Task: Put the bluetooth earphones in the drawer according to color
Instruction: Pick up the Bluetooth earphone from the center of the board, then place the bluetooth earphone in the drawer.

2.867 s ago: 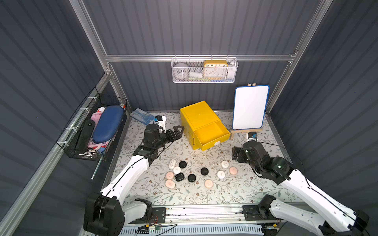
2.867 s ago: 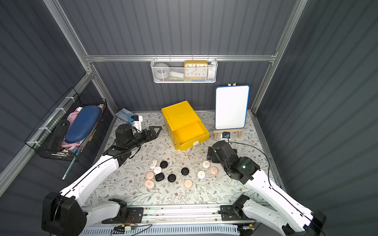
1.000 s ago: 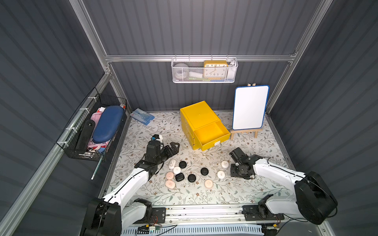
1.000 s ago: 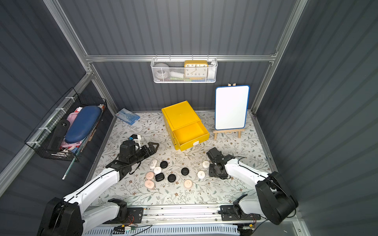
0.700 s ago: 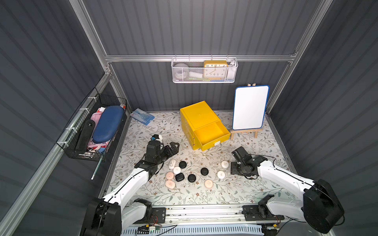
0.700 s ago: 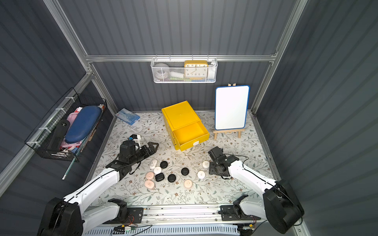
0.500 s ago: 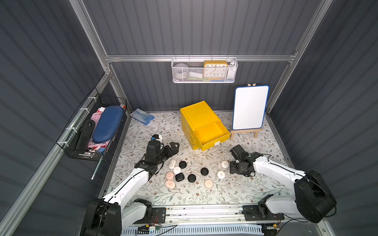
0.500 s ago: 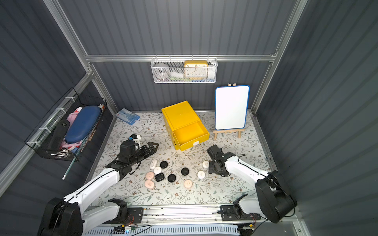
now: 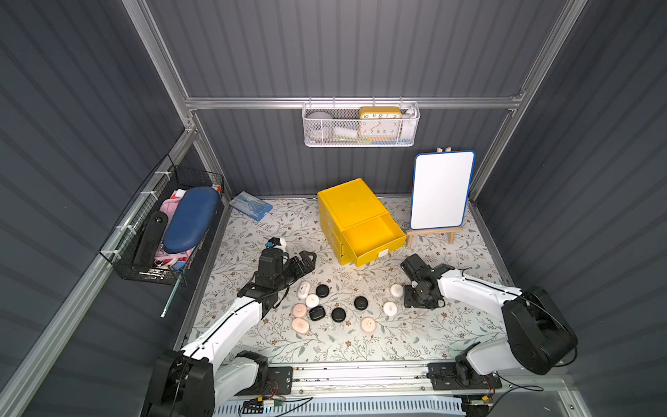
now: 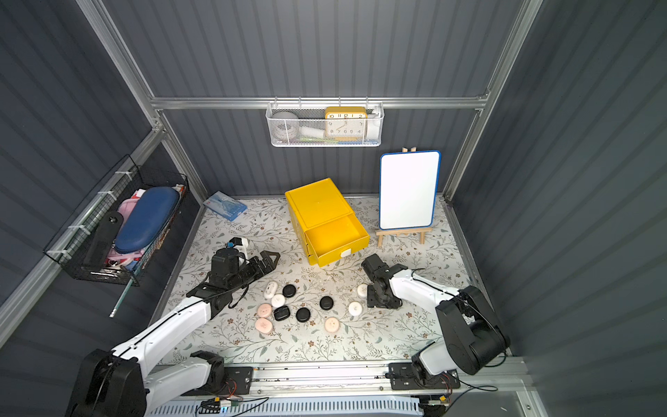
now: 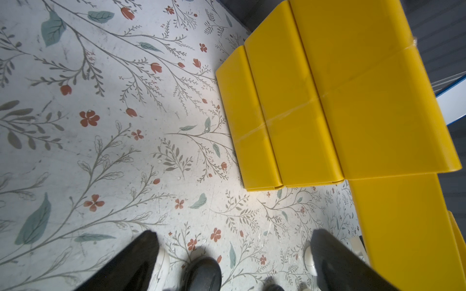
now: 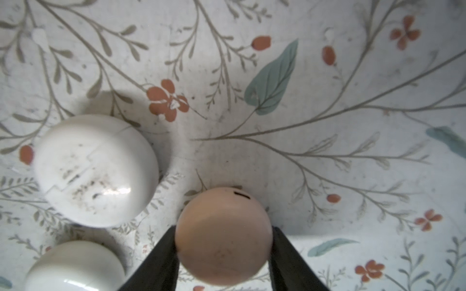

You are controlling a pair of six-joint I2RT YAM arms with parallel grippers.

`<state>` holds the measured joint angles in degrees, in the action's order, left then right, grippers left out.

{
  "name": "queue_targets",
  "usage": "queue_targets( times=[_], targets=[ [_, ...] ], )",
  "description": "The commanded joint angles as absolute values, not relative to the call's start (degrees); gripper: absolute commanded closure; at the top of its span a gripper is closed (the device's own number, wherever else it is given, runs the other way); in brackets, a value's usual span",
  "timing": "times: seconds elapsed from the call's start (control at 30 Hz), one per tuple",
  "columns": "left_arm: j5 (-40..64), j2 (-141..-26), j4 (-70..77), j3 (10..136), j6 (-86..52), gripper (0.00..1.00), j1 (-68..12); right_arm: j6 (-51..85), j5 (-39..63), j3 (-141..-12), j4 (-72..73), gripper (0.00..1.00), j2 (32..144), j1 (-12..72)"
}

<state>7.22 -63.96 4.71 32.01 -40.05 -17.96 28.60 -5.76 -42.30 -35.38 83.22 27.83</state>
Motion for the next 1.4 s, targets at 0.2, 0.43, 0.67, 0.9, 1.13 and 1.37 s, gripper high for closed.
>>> queue_targets(
  times=[0.2, 0.43, 0.67, 0.9, 1.13, 1.37],
  targets=[
    [6.6, -62.9, 4.7, 31.4, -39.5, 0.01, -17.8, 28.0, -5.7, -43.9, -35.7, 0.36, 85.3, 27.6],
    [6.2, -62.3, 4.2, 31.4, -39.3, 0.01, -17.9, 27.8, -6.5, -44.3, -36.9, 0.47, 84.0, 27.6],
    [5.4, -62.1, 3.3, 31.9, -38.9, 0.01, -17.9, 27.4, -11.7, -46.5, -42.3, 0.55, 73.5, 27.5],
    [4.7, -61.7, 1.6, 32.0, -38.8, 0.01, -17.8, 24.0, -14.0, -54.2, -46.9, 0.55, 62.7, 27.5],
    [4.1, -61.0, -0.6, 31.7, -39.3, 0.01, -17.9, 18.8, -10.6, -67.1, -48.9, 0.56, 63.5, 27.6],
    [1.6, -61.8, -9.8, 33.2, -43.8, 0.01, -17.8, 16.0, -0.4, -77.9, -46.3, 0.56, 73.1, 27.6]
  ],
)
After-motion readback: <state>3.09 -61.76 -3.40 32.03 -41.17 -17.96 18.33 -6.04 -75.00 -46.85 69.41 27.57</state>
